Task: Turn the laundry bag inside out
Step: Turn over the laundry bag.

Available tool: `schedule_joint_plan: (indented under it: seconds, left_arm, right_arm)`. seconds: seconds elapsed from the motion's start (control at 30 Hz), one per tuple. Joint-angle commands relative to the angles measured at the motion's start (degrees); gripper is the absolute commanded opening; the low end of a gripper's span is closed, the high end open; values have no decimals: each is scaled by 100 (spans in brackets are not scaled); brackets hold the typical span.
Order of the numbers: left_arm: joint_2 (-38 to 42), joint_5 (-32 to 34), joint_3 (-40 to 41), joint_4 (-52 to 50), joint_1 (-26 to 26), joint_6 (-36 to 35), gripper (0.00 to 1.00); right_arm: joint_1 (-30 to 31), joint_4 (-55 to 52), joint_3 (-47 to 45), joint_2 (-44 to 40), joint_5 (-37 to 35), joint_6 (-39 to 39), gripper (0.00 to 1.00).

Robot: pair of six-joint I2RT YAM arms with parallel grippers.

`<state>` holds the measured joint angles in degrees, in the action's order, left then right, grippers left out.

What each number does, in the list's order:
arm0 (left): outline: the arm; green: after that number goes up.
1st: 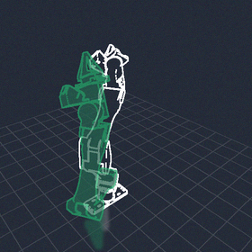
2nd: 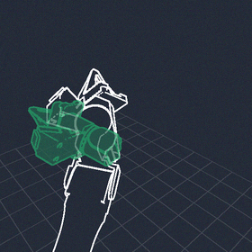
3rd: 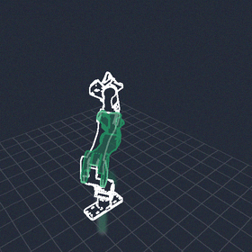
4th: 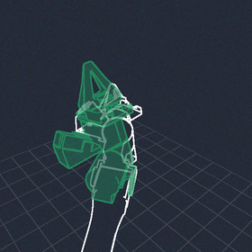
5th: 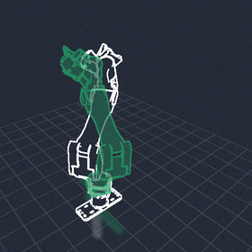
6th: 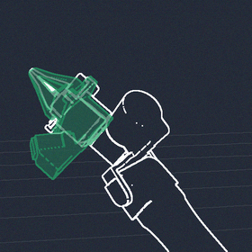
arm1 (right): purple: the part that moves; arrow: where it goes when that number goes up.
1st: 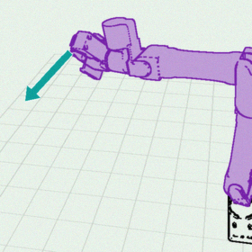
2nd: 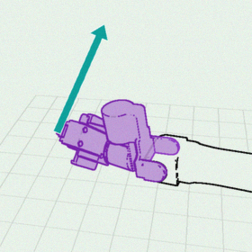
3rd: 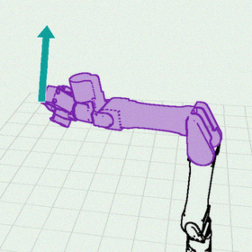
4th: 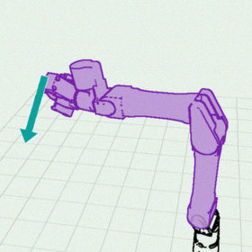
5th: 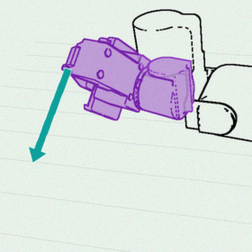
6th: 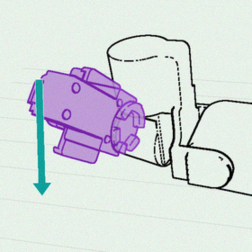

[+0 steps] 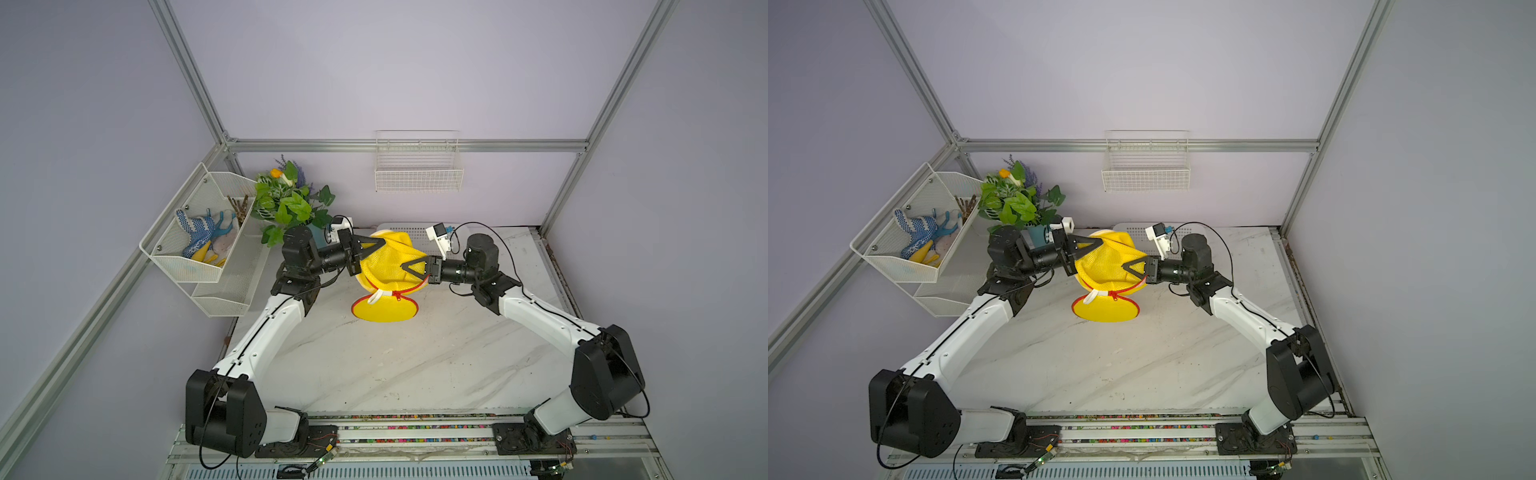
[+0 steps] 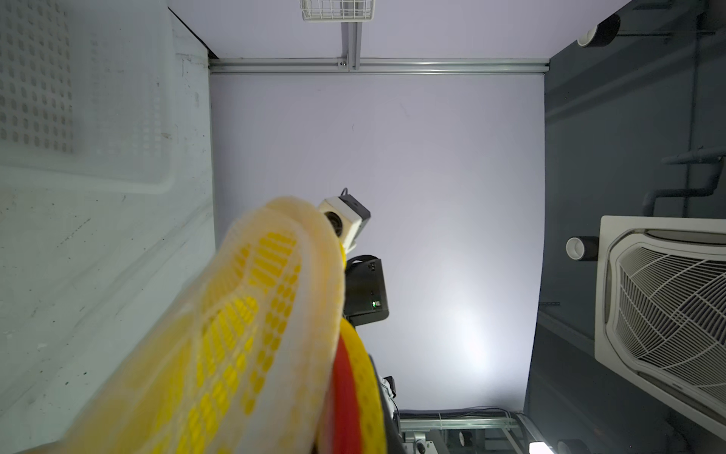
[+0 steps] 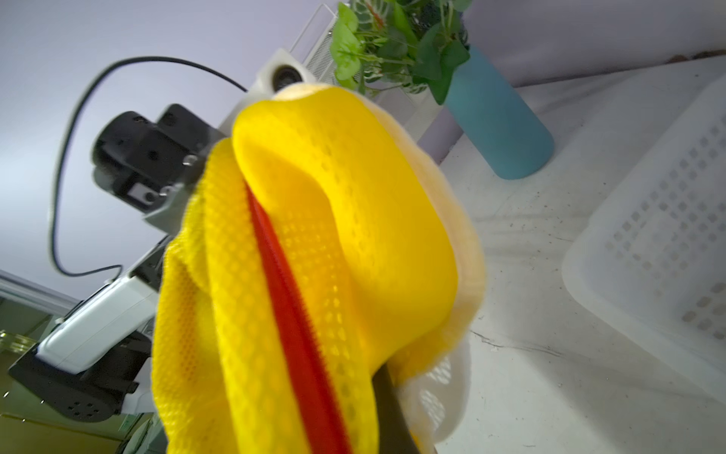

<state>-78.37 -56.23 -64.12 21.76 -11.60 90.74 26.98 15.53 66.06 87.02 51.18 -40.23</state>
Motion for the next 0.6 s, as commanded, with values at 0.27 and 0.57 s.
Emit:
schedule_joint_plan:
  seconds: [0.27, 0.57]
  left_arm:
    - [-999, 213, -638, 289, 87, -642, 0]
    - [-1155, 143, -1398, 61, 96, -744, 0]
  right_arm:
    - [70, -965, 473, -716, 1623, -1127, 0]
    - [247, -1011, 426, -807, 1878, -983, 0]
